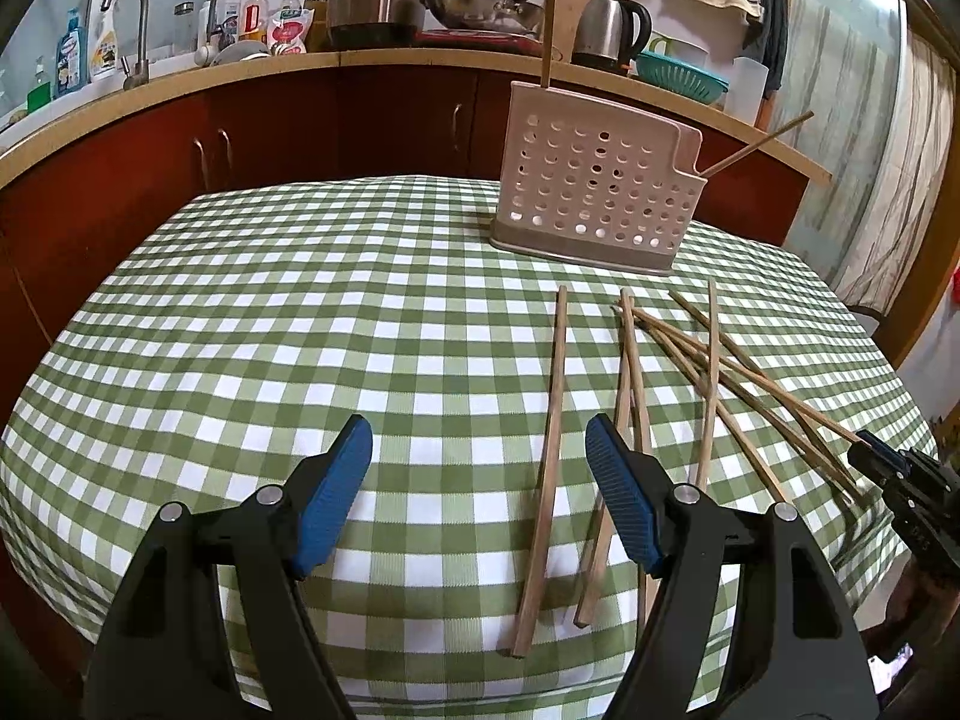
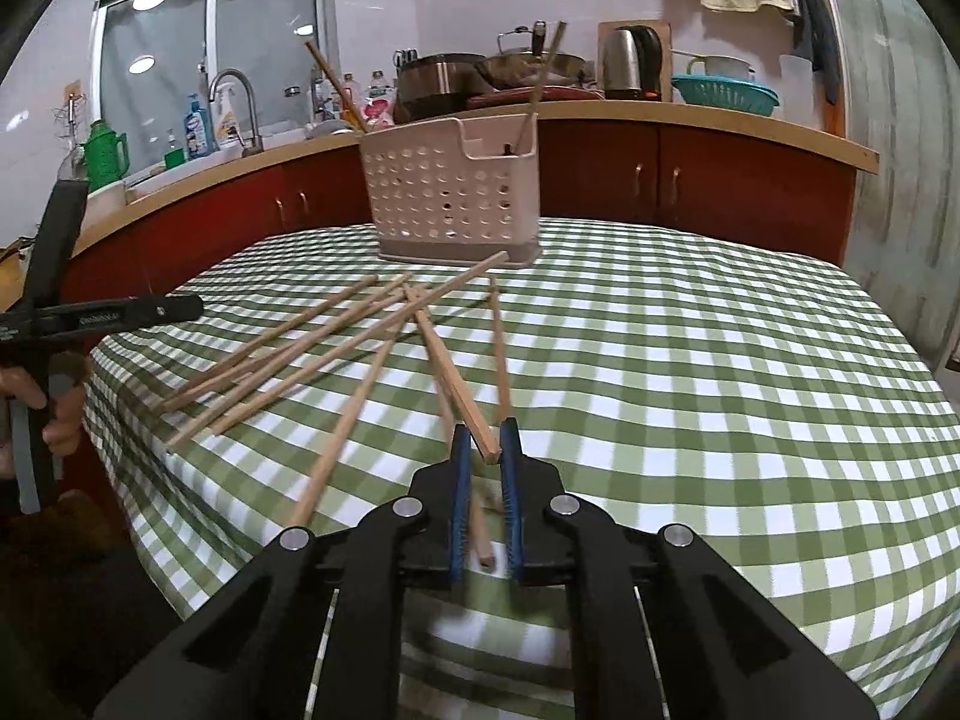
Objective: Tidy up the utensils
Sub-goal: 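Grasp a chopstick with the right tool while the left tool grasps another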
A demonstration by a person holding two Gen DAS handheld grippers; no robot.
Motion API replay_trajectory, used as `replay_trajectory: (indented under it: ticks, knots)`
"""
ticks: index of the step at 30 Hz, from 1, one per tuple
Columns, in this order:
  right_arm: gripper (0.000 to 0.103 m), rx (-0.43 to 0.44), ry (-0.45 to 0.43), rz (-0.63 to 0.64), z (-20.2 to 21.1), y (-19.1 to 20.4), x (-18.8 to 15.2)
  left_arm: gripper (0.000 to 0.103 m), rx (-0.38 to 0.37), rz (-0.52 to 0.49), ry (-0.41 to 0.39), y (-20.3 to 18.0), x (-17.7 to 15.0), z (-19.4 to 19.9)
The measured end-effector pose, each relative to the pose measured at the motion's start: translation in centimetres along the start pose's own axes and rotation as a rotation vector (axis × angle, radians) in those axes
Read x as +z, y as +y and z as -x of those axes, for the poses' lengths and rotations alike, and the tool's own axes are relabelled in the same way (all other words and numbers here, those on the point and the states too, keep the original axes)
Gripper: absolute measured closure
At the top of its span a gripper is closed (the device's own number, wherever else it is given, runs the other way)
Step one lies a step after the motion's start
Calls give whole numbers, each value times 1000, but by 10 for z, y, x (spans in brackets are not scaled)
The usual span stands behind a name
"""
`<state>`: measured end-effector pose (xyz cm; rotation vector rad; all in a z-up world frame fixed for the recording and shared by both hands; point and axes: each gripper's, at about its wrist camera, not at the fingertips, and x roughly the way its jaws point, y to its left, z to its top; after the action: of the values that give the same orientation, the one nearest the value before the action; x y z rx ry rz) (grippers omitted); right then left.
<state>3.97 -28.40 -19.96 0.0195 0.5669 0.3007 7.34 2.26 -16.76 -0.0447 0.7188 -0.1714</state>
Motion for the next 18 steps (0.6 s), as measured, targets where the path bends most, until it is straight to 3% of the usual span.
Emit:
replay_trajectory:
  ticks: [18]
  knots:
    - [94,35,-2,24,-12,21,5,31,-6,12,9,4,-6,1]
